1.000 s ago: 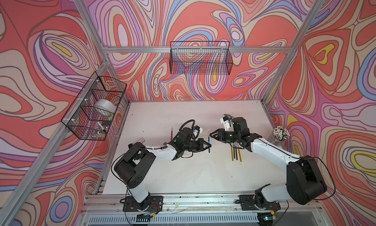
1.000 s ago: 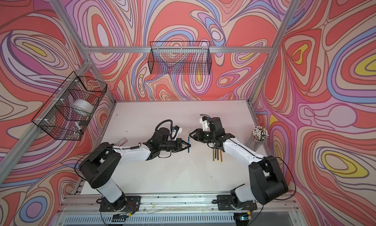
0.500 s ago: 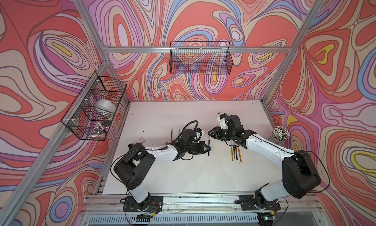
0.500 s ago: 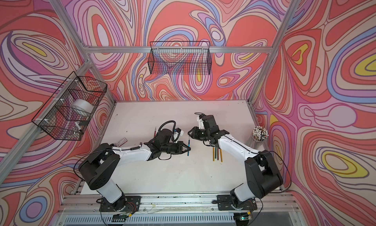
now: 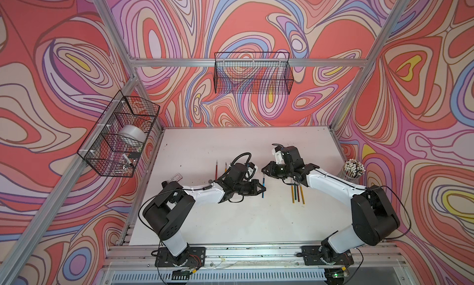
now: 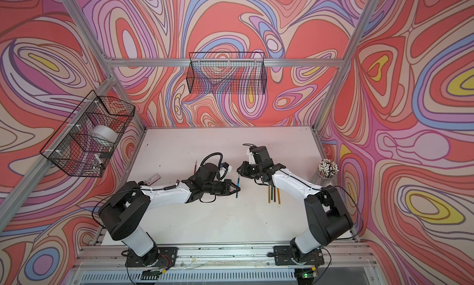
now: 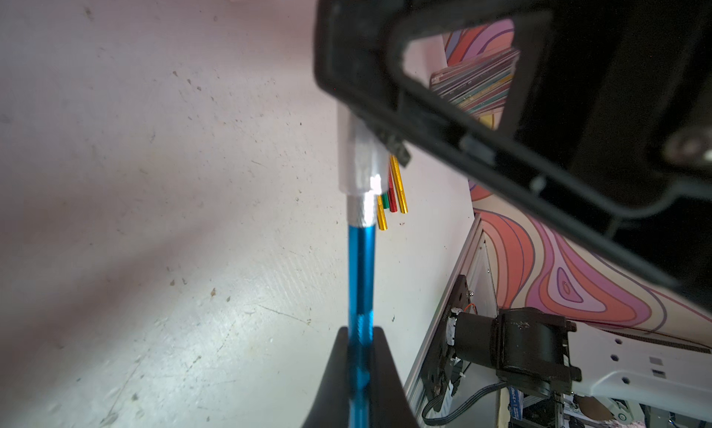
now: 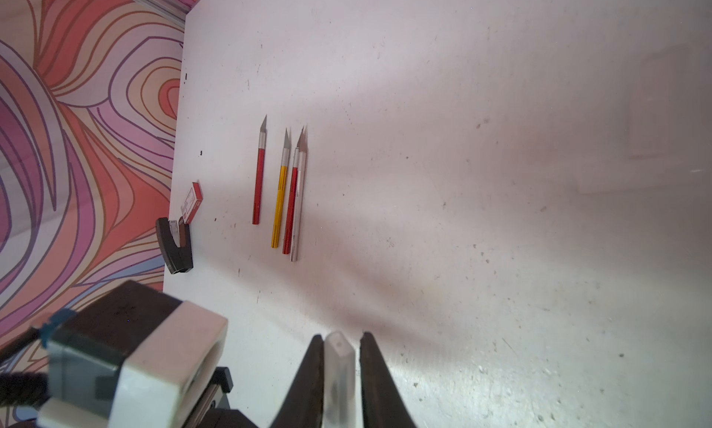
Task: Remove protective caps from carving knives
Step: Remove the protective sleeve from the carving knife.
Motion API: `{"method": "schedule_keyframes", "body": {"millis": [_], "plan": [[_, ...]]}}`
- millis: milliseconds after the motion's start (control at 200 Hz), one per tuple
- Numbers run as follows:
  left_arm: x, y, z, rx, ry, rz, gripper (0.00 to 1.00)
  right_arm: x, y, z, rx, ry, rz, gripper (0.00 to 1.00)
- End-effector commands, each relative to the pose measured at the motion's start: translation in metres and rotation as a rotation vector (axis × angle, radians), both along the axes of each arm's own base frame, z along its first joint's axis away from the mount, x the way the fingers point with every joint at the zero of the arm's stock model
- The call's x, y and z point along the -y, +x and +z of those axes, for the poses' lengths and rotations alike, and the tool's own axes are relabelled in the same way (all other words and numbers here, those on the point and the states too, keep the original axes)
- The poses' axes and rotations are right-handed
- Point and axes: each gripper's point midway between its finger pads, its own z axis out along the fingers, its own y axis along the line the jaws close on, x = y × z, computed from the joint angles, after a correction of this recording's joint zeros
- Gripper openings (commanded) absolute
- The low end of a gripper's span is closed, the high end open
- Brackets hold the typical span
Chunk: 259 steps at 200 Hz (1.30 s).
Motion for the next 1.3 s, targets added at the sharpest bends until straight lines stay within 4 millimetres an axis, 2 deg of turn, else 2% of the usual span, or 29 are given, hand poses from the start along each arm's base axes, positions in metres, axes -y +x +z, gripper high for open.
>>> {"method": "schedule_keyframes", "body": {"millis": [0, 85, 260, 376, 531, 861, 1292], "plan": [[0.003, 0.004, 0.018, 0.058, -0.016, -0.005, 0.0, -0.008, 0.003, 0.0, -0.003, 0.02, 0.017, 0.2], [0.002, 0.004, 0.017, 0.059, -0.003, -0.003, 0.0, -0.008, 0.003, -0.001, -0.008, 0.023, 0.015, 0.2], [0.002, 0.002, 0.014, 0.058, 0.007, -0.007, 0.0, -0.004, 0.005, -0.001, -0.005, 0.008, -0.008, 0.11], [-0.001, -0.001, 0.005, 0.061, 0.05, -0.013, 0.0, 0.0, 0.008, 0.001, 0.007, 0.003, -0.047, 0.06], [-0.004, -0.01, -0.004, 0.051, 0.078, -0.026, 0.0, 0.005, 0.014, 0.006, 0.029, 0.001, -0.093, 0.06], [-0.007, -0.024, -0.008, 0.048, 0.084, -0.051, 0.0, 0.008, 0.032, 0.017, 0.08, 0.013, -0.156, 0.05], [-0.012, -0.036, -0.015, 0.031, 0.096, -0.075, 0.0, 0.023, 0.06, 0.023, 0.116, 0.043, -0.189, 0.04]]}}
